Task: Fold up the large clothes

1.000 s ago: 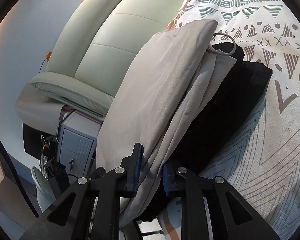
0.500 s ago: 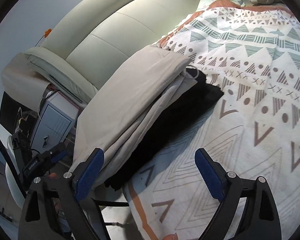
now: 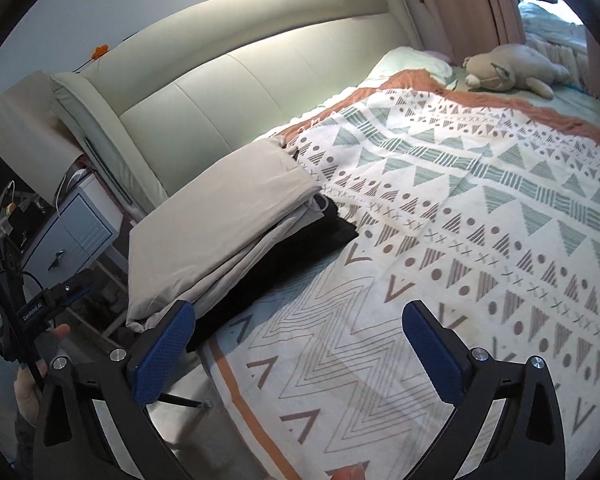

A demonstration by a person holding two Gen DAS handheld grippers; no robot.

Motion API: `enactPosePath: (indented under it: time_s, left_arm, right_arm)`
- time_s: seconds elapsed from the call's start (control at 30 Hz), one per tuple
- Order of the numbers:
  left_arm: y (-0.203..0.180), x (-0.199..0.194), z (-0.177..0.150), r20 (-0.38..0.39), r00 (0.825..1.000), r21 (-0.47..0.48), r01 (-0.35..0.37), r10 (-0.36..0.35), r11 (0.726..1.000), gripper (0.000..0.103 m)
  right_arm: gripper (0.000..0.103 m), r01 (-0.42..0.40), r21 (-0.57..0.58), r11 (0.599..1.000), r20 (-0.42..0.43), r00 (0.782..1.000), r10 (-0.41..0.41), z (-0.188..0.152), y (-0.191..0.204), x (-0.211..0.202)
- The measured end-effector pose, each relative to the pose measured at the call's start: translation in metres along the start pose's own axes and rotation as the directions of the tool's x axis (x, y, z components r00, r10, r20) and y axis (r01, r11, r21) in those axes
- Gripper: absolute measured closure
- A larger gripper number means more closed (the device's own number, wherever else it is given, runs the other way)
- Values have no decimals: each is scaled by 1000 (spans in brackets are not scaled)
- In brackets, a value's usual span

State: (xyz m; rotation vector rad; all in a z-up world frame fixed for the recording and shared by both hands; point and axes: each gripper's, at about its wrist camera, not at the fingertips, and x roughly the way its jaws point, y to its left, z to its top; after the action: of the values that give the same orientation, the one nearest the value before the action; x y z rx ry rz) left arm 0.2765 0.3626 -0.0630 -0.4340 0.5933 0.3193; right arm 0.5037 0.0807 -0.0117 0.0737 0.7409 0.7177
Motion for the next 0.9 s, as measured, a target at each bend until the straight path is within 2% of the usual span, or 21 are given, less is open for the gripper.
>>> enactPosePath:
  time_s: [0.3, 0.53, 0.9]
  left_arm:
    - [-38, -36, -16, 13, 998, 68, 67, -68, 995, 6]
    - [-69, -70, -33, 16, 992, 110, 121, -123, 987, 6]
    - [-118, -134, -65, 26, 981, 205, 182, -192, 962, 6]
  right_arm:
    - [0, 143, -42, 989, 58, 988, -140, -33, 10, -84]
    - [0, 254, -6, 967, 83, 964, -253, -58, 17, -156]
    - [0, 353, -27, 935, 168, 924, -343, -114, 39, -265]
